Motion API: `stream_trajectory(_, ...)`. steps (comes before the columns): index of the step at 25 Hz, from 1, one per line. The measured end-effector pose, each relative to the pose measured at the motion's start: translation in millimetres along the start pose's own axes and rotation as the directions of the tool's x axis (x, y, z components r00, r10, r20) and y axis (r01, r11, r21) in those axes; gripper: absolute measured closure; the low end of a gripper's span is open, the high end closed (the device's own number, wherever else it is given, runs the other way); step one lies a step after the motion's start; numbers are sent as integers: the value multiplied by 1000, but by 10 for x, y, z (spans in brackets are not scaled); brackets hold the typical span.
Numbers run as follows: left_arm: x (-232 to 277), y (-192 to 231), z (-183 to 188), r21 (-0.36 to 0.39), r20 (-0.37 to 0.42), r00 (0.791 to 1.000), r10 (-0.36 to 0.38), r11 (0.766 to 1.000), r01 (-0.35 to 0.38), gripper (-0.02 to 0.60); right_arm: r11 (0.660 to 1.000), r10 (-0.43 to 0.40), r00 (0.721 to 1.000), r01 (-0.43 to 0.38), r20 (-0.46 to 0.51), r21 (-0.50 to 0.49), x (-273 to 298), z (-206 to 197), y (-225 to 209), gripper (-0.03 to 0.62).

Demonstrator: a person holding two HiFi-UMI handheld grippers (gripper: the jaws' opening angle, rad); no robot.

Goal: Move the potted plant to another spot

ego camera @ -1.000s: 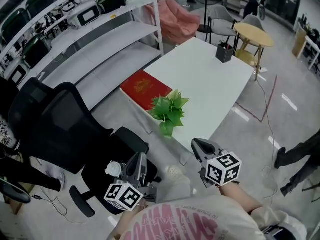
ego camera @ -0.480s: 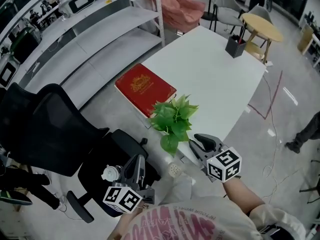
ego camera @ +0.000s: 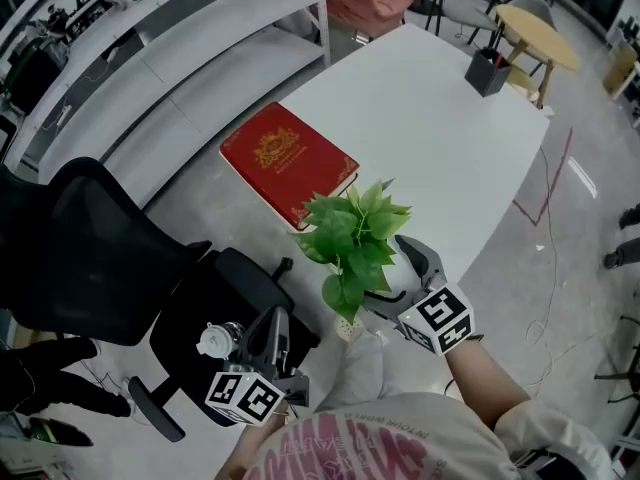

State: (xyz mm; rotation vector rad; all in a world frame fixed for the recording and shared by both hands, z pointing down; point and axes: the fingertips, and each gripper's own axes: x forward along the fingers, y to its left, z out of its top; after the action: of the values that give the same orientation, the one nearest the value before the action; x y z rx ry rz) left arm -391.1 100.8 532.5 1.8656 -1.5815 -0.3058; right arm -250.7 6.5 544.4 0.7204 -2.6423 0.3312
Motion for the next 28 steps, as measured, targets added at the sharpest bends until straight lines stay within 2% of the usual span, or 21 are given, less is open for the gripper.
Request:
stream_trajectory(3, 17, 92, -84, -4, -17, 1000, 19, 1000, -19, 557, 1000, 12, 1000, -12, 18, -21, 119, 62, -4, 48)
stream_trajectory(8, 35, 207, -201, -18, -29, 999, 33, 999, -33, 557, 999, 16, 997, -13, 72, -46, 258, 174, 9, 40)
stream_trajectory(14, 8, 270, -259, -17, -40, 998, 57, 998, -58, 557, 999, 34, 989, -29, 147, -32, 348, 363, 14, 35)
stream_trajectory(28, -46, 338, -281, -14, -39, 997, 70, 997, -70, 557, 1000, 1, 976, -8, 220, 28, 449, 543, -82, 31)
